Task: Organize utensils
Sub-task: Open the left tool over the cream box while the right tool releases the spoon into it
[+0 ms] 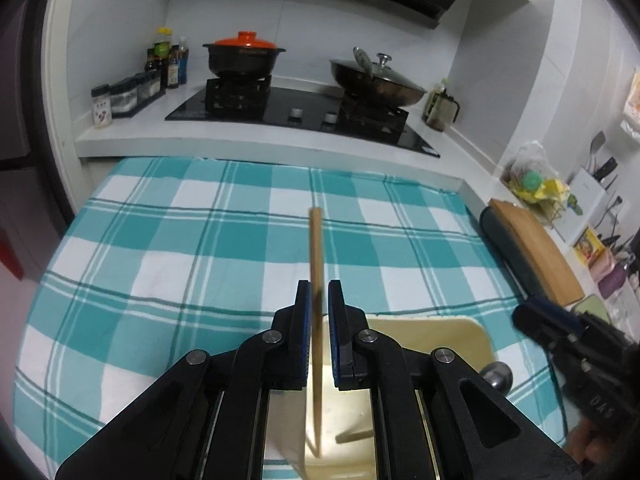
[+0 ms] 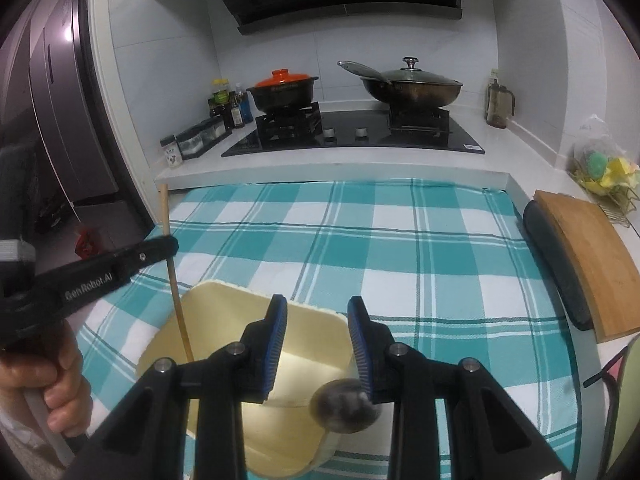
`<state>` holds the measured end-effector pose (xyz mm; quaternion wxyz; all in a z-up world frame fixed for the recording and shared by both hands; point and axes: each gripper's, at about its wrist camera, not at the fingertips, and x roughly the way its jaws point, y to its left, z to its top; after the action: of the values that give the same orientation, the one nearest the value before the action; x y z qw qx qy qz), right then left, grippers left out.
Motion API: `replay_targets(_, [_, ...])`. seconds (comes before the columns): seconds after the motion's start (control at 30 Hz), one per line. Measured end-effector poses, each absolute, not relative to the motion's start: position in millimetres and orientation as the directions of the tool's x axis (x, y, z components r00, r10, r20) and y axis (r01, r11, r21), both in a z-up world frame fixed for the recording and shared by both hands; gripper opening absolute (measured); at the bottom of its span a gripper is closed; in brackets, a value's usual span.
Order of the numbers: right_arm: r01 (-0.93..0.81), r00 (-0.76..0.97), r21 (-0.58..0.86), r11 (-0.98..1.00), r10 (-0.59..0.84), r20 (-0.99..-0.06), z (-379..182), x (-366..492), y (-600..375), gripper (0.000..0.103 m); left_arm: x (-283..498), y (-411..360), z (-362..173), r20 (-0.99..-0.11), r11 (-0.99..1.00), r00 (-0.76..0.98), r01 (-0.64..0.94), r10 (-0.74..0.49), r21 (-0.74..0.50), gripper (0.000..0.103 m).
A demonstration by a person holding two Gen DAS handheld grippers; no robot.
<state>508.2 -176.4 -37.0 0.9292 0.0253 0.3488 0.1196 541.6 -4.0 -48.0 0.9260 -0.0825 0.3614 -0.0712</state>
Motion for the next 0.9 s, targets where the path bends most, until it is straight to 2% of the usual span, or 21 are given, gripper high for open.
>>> replay_targets(0.03, [-0.196, 0.738, 0.136, 0.971, 0.237, -0.632, -33.4, 506.6, -178.9, 0.032, 540.8, -3.3, -49.5, -0.661, 0.976, 0.725, 0.078, -0.195, -0.202, 0.027])
replay_targets(0.07, [-0.192, 0.747, 0.148, 0.970, 0.242, -0.619, -28.0, 503.7, -181.3, 0.032, 539.1, -2.2, -49.1, -0.662, 0.978, 0.725, 0.077, -0.189, -0.195, 0.057])
replay_targets(0.13, [-0.188, 0.765, 0.147, 0.971, 0.238, -0.599, -15.0, 495.3, -185.5, 0.034, 530.1, 2.5, -45.0, -0.639, 0.983, 0.754, 0.049, -0.153, -0.177, 0.081])
replay_targets(0.17, [-0.186, 0.776, 0.134, 0.973, 0.230, -0.587, -7.8, 490.1, -186.7, 0.036, 522.5, 5.4, -40.6, -0.624, 0.984, 0.768, 0.043, -0.145, -0.175, 0.081])
replay_targets(0.23, [-0.185, 0.800, 0.111, 0.976, 0.216, -0.560, 7.3, 476.6, -189.7, 0.049, 510.7, 13.0, -34.6, -0.615, 0.980, 0.771, 0.061, -0.165, -0.187, 0.081])
replay_targets(0.3, [-0.191, 0.818, 0.103, 0.976, 0.216, -0.533, 20.4, 456.7, -193.0, 0.051, 487.6, 19.3, -26.0, -0.598, 0.983, 0.785, 0.071, -0.160, -0.170, 0.085])
replay_targets(0.37, [-0.193, 0.834, 0.080, 0.978, 0.207, -0.511, 32.5, 432.3, -195.0, 0.057, 459.6, 25.0, -17.5, -0.571, 0.988, 0.809, 0.077, -0.141, -0.136, 0.096])
replay_targets(0.43, [-0.182, 0.856, 0.038, 0.982, 0.178, -0.485, 41.7, 403.4, -196.5, 0.080, 423.4, 30.2, -10.0, -0.532, 0.992, 0.837, 0.090, -0.125, -0.091, 0.100])
replay_targets(0.53, [-0.159, 0.901, -0.027, 0.987, 0.134, -0.413, 50.4, 350.7, -200.5, 0.083, 369.9, 37.1, -8.4, -0.490, 0.994, 0.866, 0.112, -0.101, -0.006, 0.101])
replay_targets(0.63, [-0.120, 0.941, -0.082, 0.989, 0.087, -0.327, 51.8, 296.5, -206.4, 0.086, 329.6, 45.5, -21.9, -0.544, 0.989, 0.831, 0.148, -0.115, 0.018, 0.101])
replay_targets(0.7, [-0.105, 0.954, -0.072, 0.992, 0.080, -0.291, 49.4, 265.7, -212.1, 0.089, 305.9, 51.1, -35.2, -0.594, 0.989, 0.796, 0.147, -0.114, 0.006, 0.101])
replay_targets(0.77, [-0.138, 0.946, -0.031, 0.990, 0.123, -0.300, 43.4, 241.7, -218.9, 0.090, 282.7, 51.4, -48.0, -0.641, 0.987, 0.761, 0.159, -0.104, 0.029, 0.101])
replay_targets(0.83, [-0.157, 0.943, 0.002, 0.988, 0.151, -0.295, 35.5, 219.2, -225.9, 0.090, 257.1, 51.4, -57.4, -0.640, 0.990, 0.765, 0.135, -0.076, 0.044, 0.103])
replay_targets(0.9, [-0.131, 0.964, 0.012, 0.991, 0.130, -0.232, 24.9, 190.5, -230.7, 0.091, 233.2, 49.1, -64.8, -0.627, 0.996, 0.779, 0.076, -0.025, 0.054, 0.103])
